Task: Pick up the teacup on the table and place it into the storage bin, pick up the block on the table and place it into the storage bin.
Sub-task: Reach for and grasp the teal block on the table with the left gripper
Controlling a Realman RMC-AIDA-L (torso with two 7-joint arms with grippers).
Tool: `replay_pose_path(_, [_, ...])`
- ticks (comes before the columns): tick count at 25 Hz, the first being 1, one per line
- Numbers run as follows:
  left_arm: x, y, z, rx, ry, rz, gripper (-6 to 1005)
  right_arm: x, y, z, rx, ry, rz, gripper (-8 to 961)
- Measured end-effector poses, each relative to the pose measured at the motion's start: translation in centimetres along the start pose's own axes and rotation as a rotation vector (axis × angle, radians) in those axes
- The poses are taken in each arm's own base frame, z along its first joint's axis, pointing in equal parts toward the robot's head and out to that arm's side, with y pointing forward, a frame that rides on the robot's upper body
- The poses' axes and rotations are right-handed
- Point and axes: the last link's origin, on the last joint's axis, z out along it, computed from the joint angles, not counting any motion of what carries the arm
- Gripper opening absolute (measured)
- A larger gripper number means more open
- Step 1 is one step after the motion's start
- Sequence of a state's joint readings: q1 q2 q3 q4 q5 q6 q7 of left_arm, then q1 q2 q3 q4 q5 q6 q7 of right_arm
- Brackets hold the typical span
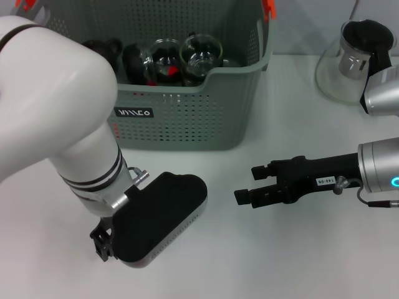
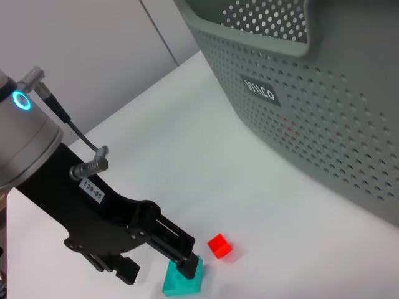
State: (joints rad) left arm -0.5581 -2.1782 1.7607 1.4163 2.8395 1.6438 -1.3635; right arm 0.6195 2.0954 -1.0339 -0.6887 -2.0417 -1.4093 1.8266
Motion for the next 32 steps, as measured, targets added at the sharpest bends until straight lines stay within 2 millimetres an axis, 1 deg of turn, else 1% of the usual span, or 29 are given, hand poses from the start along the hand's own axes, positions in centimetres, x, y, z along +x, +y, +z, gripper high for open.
replay_pose_path(20, [0.6, -1.0, 0.8, 0.0, -0.005, 0.003, 872, 0.4, -0.1, -0.2, 0.006, 0.0, 0.007, 943])
replay_pose_path(25, [0.4, -1.2, 0.7, 0.006, -0.009, -0.004, 742, 0.4, -0.1, -0.2, 0.007, 0.002, 0.005, 942])
replay_pose_path(30, [0.4, -1.3, 0.8, 0.006, -0.016, -0.013, 590, 0.5, -0.1, -0.3, 0.008, 0.003, 0.002, 942])
replay_pose_path(32, [0.3, -1.3, 0.9, 0.004, -0.018, -0.015, 592, 0.5, -0.1, -0.2, 0.007, 0.002, 0.0, 942])
